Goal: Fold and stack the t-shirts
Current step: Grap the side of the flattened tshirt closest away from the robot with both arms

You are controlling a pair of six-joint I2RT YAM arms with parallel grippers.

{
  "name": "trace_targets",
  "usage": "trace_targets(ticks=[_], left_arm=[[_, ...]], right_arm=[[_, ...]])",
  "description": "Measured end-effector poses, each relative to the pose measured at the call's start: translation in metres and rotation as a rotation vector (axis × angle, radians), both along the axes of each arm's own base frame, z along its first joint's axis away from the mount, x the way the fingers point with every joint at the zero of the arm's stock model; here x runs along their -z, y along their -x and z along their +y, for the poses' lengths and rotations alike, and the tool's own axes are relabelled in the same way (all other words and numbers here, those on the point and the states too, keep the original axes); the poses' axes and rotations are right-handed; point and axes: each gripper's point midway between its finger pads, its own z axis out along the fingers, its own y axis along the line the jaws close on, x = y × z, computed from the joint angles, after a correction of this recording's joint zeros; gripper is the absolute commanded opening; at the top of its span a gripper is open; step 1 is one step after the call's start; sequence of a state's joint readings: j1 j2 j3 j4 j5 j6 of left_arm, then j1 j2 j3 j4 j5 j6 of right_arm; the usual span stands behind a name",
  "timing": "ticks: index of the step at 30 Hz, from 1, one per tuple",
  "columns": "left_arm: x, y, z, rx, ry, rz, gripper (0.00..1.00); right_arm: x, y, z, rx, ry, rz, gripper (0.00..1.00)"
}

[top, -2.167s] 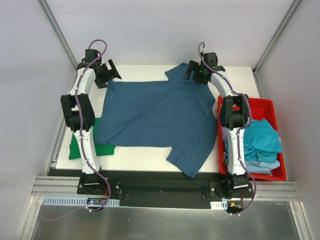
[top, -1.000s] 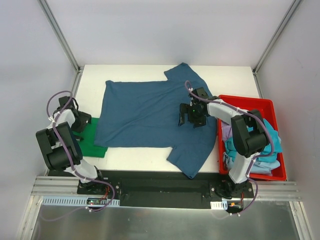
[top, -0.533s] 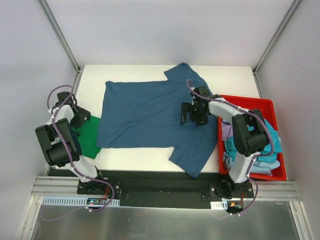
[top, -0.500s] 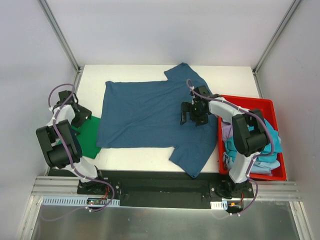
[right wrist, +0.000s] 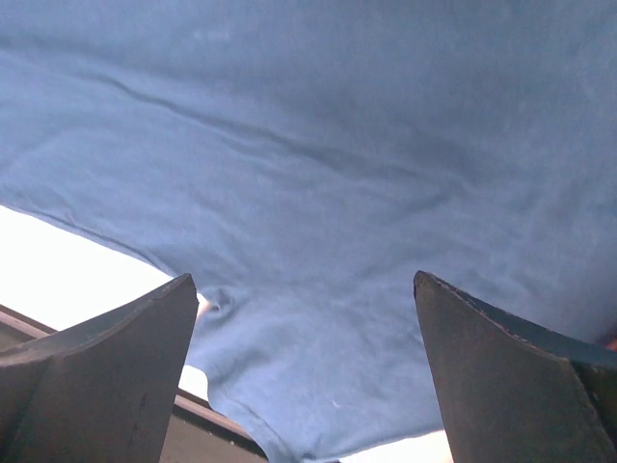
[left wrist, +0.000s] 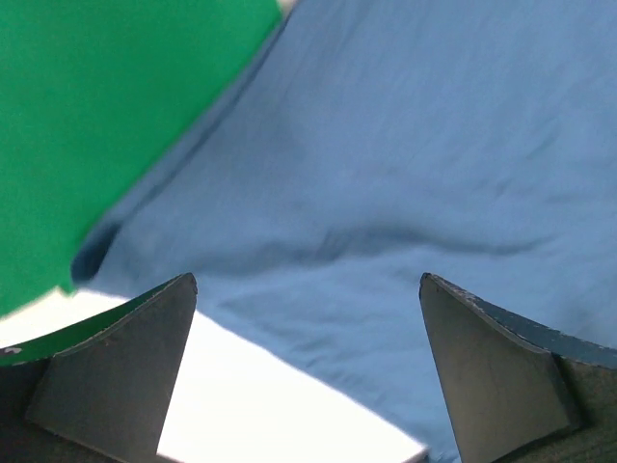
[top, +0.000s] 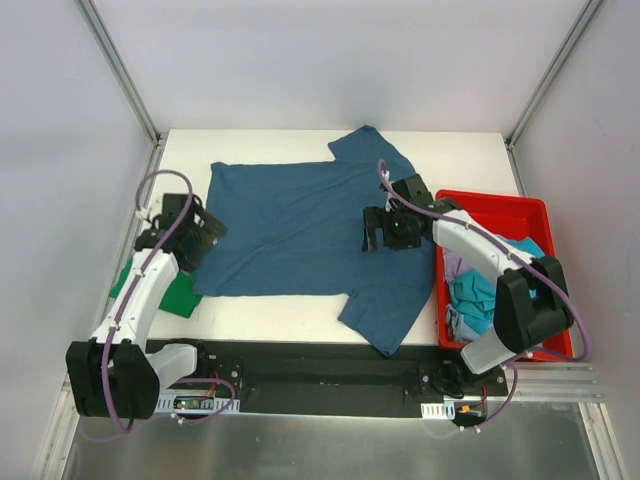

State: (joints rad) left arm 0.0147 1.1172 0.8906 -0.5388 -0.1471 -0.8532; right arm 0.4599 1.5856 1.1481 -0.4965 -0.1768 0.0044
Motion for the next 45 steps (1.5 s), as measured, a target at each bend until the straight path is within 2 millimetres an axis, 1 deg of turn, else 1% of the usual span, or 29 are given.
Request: trace_targets(ticks=[2, 4, 5, 7, 8, 9, 11, 12, 16, 18, 24, 26, 29, 36, 40, 45], left_arm=[[0.025, 0.025, -0.019, 0.037, 0.022, 0.088, 0.99], [0.048, 0.052, -0.032, 0.054, 0.041, 0.167, 0.99], [0.058, 0.066, -0.037, 0.058, 0.047, 0.202, 0.98], [0.072, 0.087, -0.041, 0.054, 0.054, 0.254, 0.91], [0.078, 0.094, -0.040, 0.040, 0.055, 0.271, 0.84], [0.081, 0.098, -0.038, 0.026, 0.049, 0.280, 0.80], [0.085, 0.103, -0.034, -0.006, 0.044, 0.288, 0.77], [0.087, 0.104, -0.032, -0.022, 0.037, 0.290, 0.77], [0.095, 0.108, -0.023, -0.082, 0.011, 0.305, 0.67], [0.099, 0.109, -0.019, -0.108, -0.005, 0.318, 0.65], [0.109, 0.111, -0.008, -0.166, -0.063, 0.359, 0.51], [0.111, 0.110, -0.005, -0.175, -0.074, 0.367, 0.49], [0.115, 0.109, 0.000, -0.196, -0.093, 0.380, 0.47], [0.119, 0.102, 0.006, -0.199, -0.116, 0.395, 0.48], [0.117, 0.091, 0.007, -0.167, -0.124, 0.369, 0.48], [0.117, 0.078, 0.004, -0.111, -0.125, 0.334, 0.47]], right_arm=[[0.002, 0.012, -0.008, 0.001, 0.011, 0.000, 0.96], [0.007, 0.022, -0.014, 0.002, 0.027, 0.014, 0.96], [0.011, 0.026, -0.017, 0.001, 0.034, 0.022, 0.96], [0.019, 0.032, -0.021, -0.001, 0.052, 0.042, 0.96], [0.020, 0.034, -0.022, -0.003, 0.057, 0.050, 0.96], [0.021, 0.035, -0.023, -0.004, 0.058, 0.052, 0.96], [0.020, 0.034, -0.022, -0.006, 0.057, 0.047, 0.96], [0.020, 0.034, -0.022, -0.007, 0.058, 0.046, 0.96], [0.021, 0.033, -0.024, -0.007, 0.065, 0.042, 0.96], [0.021, 0.033, -0.024, -0.008, 0.069, 0.039, 0.96], [0.021, 0.031, -0.027, -0.009, 0.082, 0.032, 0.96], [0.022, 0.031, -0.028, -0.008, 0.088, 0.031, 0.96], [0.025, 0.031, -0.029, -0.007, 0.100, 0.035, 0.96], [0.032, 0.032, -0.033, -0.016, 0.126, 0.053, 0.96], [0.036, 0.034, -0.036, -0.022, 0.148, 0.067, 0.96], [0.037, 0.034, -0.038, -0.026, 0.157, 0.066, 0.96]])
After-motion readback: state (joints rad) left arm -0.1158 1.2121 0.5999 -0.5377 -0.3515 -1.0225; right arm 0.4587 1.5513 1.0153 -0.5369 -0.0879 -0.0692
